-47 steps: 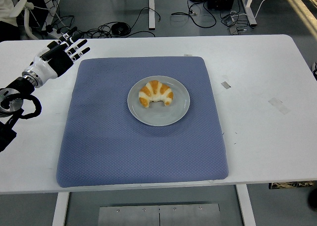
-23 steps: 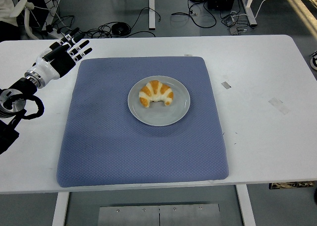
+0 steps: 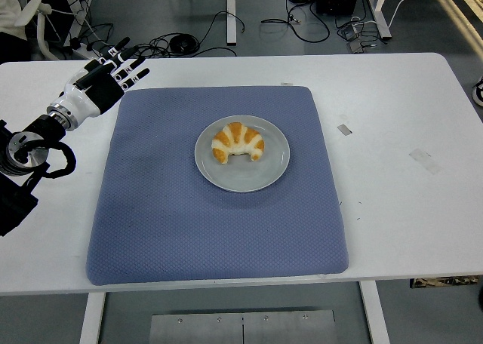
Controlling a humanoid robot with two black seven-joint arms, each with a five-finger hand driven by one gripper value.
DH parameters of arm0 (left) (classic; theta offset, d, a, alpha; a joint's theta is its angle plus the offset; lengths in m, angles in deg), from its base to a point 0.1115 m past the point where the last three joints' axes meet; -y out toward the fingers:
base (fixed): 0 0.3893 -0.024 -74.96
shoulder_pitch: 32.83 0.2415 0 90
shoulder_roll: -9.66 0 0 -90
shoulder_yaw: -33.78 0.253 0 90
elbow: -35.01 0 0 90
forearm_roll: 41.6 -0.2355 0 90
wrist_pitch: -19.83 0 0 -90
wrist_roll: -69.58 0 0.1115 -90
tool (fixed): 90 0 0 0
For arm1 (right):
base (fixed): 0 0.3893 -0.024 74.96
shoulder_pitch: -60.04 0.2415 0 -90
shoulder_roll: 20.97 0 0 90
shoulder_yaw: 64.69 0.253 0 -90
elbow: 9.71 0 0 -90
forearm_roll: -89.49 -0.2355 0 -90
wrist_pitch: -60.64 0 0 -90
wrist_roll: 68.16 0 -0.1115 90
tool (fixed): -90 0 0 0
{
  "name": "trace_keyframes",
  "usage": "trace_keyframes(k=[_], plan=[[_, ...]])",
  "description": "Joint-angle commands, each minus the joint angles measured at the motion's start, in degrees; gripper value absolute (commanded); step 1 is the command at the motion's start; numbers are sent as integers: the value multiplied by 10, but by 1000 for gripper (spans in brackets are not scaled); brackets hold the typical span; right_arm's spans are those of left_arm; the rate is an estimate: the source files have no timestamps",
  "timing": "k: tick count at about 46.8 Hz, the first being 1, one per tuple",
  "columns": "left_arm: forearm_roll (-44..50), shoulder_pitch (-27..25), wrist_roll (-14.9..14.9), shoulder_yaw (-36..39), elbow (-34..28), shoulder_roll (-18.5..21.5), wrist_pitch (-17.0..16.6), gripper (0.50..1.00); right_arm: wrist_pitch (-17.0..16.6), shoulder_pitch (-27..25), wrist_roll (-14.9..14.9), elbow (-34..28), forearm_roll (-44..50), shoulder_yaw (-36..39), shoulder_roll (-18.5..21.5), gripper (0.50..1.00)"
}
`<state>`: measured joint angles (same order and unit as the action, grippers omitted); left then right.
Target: Place the bread on the table
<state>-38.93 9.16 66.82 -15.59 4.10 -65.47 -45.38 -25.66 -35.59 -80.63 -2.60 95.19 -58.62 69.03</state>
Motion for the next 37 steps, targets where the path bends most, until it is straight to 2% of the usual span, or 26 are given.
trace_keyframes(k=[1,37], plan=[[1,3,-1,-1,0,2,0,983,0,0,0,0,0,0,0,1000],[0,4,0,-2,0,0,0,983,0,0,0,0,0,0,0,1000]])
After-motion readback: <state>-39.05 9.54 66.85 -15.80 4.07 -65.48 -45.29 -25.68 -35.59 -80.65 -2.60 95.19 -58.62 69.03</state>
